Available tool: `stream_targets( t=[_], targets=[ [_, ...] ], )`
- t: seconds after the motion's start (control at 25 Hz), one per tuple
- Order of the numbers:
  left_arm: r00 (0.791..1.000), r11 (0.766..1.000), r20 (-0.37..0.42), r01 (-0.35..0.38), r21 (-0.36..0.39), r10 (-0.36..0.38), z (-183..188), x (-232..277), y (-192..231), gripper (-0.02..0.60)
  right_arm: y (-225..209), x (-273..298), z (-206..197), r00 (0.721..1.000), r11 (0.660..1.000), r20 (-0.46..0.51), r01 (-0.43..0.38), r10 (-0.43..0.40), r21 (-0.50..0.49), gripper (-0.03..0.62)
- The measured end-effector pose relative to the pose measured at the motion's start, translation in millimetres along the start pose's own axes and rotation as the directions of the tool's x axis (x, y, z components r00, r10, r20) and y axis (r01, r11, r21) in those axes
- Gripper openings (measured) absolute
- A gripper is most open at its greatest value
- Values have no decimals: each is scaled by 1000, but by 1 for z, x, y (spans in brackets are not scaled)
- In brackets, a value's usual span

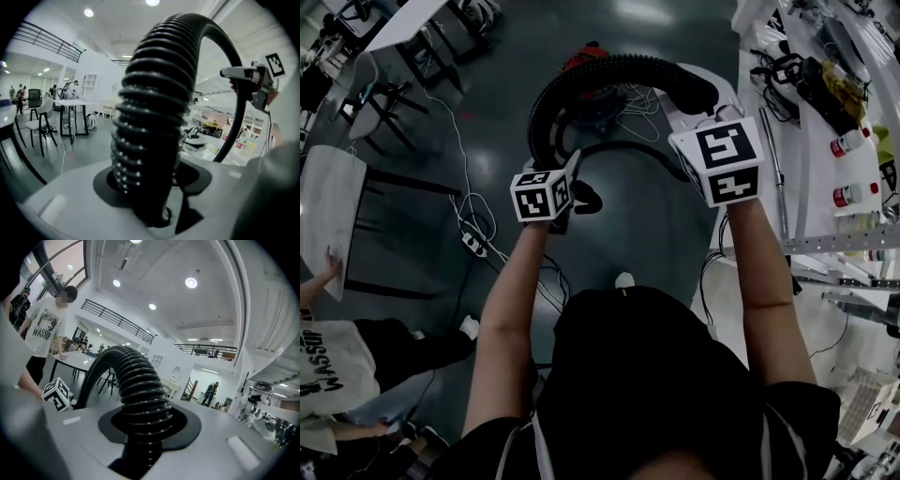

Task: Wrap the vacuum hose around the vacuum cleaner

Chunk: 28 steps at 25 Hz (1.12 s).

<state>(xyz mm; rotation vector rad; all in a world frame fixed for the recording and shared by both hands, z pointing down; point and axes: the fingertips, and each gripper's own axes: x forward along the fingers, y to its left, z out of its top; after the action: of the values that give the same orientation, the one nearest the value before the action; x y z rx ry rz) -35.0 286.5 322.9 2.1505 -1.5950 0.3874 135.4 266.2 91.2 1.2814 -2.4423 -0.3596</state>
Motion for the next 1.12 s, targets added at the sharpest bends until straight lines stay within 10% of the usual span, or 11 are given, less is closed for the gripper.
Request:
stream_targets(
  t=[0.32,0.88,1.12],
  targets=[
    [983,981,-32,184,63,-182,-16,13,-62,305,-19,1,-1,999,1000,38,-16,17,-8,123],
    [975,974,-51,220,57,-217,-27,51,-99,311,-33,-11,8,998,1000,62,-12,12,-3,123],
    [975,971,2,222,94,-223,-22,70,-121,471,-39,-7,6,999,999,48,-11,9,53,123]
  ],
)
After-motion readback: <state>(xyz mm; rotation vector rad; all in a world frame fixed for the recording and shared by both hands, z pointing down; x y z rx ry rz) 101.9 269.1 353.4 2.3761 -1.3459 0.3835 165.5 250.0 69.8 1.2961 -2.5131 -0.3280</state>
